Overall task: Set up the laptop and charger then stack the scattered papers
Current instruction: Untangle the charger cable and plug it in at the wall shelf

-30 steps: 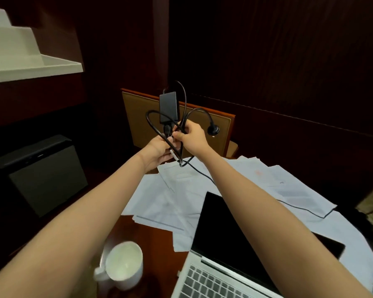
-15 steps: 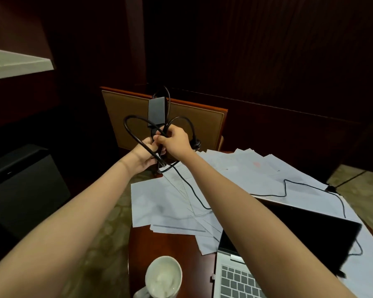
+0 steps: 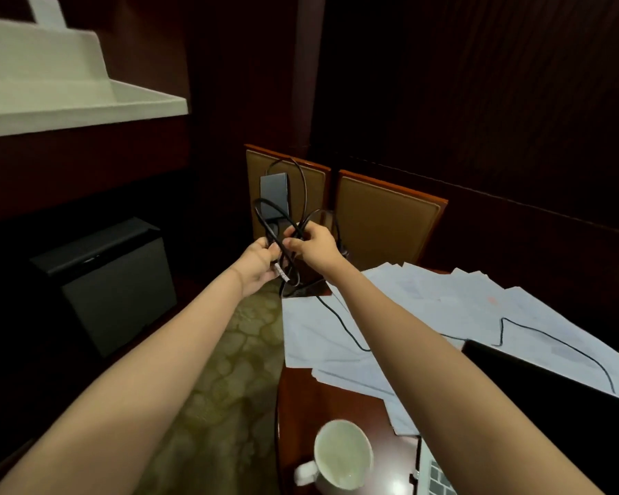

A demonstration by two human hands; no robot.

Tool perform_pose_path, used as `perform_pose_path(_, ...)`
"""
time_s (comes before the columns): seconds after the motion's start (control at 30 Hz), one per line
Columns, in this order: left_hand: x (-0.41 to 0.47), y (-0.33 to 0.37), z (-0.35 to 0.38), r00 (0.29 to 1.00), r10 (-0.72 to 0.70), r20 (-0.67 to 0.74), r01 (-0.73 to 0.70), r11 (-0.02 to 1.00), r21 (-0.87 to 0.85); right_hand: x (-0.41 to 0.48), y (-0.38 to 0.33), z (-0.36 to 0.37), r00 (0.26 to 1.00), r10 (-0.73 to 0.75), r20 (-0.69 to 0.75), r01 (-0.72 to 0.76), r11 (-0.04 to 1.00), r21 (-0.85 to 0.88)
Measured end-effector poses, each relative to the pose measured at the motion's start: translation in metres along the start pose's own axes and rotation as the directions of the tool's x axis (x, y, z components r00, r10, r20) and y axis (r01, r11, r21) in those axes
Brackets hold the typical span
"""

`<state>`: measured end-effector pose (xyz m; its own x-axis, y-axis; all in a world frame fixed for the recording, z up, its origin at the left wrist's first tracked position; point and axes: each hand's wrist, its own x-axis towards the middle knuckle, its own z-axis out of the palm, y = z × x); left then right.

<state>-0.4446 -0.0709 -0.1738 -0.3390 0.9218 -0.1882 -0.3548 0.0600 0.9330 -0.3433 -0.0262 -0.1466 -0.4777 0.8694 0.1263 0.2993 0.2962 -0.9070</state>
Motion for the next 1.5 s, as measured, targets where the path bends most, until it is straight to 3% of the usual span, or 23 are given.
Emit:
perform_pose_path(0.13, 0.017, 0.03, -0.048, 0.999, 0.036, 0.008, -0.036, 0.999, -0.014, 0.028, -0.023, 0.041, 0.999, -0.044, 0.014, 0.044, 0.999, 0.022)
perform_pose_path(0.4, 0.032, 0.092, -0.153, 0.994, 0.105, -0.026, -0.097, 0.972, 0.216, 0.076, -0.064, 0.136, 0.995, -0.083, 0.048, 0.083, 0.997, 0.004)
perform_pose_path(0.47, 0.035, 0.101, -0.174, 0.99, 0.131, -0.06, -0.112, 0.962, 0.247, 0.085, -0.072, 0.15, 0.996, -0.068, 0.053, 0.067, 0.998, 0.016)
perform_pose_path(0.57, 0.041, 0.115, -0.205, 0.98, 0.164, -0.116, -0.118, 0.938, 0.325, 0.097, -0.083, 0.165, 0.999, 0.017, 0.044, -0.026, 0.981, 0.192)
perform_pose_path(0.7, 0.046, 0.127, -0.247, 0.973, 0.157, -0.171, -0.093, 0.938, 0.335, 0.111, -0.099, 0.174, 0.997, 0.026, 0.071, -0.034, 0.993, 0.111)
perform_pose_path(0.87, 0.045, 0.141, -0.271, 0.965, 0.074, -0.25, -0.055, 0.995, 0.083, 0.131, -0.114, 0.196, 0.995, 0.059, 0.078, -0.066, 0.994, 0.091)
perform_pose_path(1.0, 0.047, 0.159, -0.292, 0.951, 0.056, -0.304, -0.077, 0.995, -0.057, 0.151, -0.133, 0.216, 0.99, 0.112, 0.081, -0.126, 0.973, 0.196)
perform_pose_path(1.17, 0.065, 0.181, -0.321, 0.906, 0.037, -0.423, -0.123, 0.976, -0.178, 0.186, -0.149, 0.244, 0.962, 0.154, 0.226, -0.239, 0.874, 0.423)
perform_pose_path(1.33, 0.095, 0.208, -0.33, 0.867, -0.014, -0.497, -0.181, 0.922, -0.342, 0.234, -0.156, 0.279, 0.963, 0.143, 0.228, -0.222, 0.903, 0.369)
perform_pose_path(1.5, 0.142, 0.242, -0.352, 0.889, -0.039, -0.457, -0.183, 0.883, -0.432, 0.288, -0.17, 0.293, 0.971, 0.085, 0.223, -0.164, 0.915, 0.369)
